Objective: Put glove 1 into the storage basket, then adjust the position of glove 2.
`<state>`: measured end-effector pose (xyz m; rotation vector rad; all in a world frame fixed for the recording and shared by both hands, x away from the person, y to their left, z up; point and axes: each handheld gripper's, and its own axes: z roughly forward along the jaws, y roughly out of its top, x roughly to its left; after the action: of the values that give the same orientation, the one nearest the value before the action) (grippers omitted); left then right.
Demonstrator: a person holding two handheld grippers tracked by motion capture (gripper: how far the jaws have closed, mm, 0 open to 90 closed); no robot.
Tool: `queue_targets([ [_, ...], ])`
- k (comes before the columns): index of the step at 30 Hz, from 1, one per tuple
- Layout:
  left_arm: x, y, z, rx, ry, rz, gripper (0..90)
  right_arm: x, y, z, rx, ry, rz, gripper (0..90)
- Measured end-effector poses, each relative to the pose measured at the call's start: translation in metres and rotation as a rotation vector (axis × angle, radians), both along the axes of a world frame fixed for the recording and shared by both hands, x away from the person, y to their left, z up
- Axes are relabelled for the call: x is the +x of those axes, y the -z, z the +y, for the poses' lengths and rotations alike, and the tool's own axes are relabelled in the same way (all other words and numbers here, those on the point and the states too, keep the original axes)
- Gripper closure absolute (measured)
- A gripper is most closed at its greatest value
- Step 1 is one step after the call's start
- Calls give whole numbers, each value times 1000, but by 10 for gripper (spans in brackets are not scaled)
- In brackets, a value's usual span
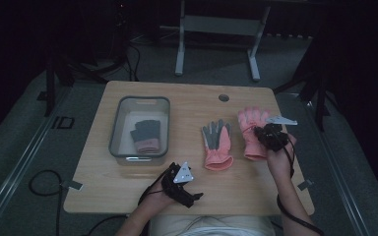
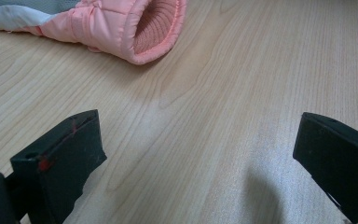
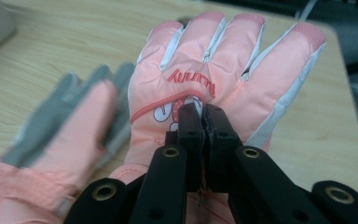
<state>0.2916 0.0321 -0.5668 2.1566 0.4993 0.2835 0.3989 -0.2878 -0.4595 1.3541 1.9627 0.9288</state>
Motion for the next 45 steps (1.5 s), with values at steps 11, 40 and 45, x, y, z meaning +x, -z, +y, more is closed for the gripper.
queue_targets([
  [11,-1,0,0,3,0,-8,11,-24,-54,43,37,-29,-96,869],
  [40,-1,0,-1,-1,-3,-7,11,-17,10,117,-16,-18,68,862],
  [45,-1,0,0,-5,-4,-5,11,-8,26,122,-25,-12,99,858],
])
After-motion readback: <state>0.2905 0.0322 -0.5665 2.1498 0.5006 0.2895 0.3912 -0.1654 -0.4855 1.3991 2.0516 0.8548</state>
